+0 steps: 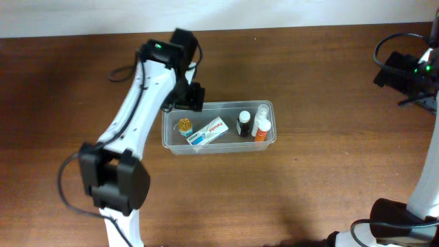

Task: Pack container

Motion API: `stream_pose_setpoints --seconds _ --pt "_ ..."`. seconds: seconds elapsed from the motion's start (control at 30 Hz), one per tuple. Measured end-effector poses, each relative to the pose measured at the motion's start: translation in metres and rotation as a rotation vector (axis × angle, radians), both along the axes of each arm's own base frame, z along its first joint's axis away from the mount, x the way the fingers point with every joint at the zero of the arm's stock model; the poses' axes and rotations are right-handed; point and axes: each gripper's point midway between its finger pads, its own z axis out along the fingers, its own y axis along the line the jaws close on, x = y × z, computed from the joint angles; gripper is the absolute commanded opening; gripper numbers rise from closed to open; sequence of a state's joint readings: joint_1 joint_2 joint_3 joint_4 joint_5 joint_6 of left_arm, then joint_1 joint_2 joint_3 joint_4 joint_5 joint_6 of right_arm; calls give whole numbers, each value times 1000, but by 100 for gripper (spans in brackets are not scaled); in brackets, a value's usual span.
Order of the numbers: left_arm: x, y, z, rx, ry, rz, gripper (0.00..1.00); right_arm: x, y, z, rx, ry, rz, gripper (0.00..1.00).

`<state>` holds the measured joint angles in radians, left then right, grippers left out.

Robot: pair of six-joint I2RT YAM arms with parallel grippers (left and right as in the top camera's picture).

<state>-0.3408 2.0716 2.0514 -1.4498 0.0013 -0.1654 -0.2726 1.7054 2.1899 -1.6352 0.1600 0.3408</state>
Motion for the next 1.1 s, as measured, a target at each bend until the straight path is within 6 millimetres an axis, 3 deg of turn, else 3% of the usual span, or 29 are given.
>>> stream_pose_setpoints --seconds 0.2,0.37,0.5,0.77,0.9,1.1 --pt "-34 15 93 -30 -122 6 99 0 0 0 0 0 0 98" --pt "-78 17 151 -137 -215 -8 99 0 0 0 0 0 0 98" --pt "-102 17 183 -214 -296 -25 99 0 0 0 0 0 0 98" --pt "-132 27 213 -220 -412 -131 99 0 0 0 0 0 0 98" --pt "-147 49 207 -139 -449 -126 99 0 0 0 0 0 0 98" --pt "-112 78 191 -99 -690 -42 100 0 0 0 0 -1 0 98"
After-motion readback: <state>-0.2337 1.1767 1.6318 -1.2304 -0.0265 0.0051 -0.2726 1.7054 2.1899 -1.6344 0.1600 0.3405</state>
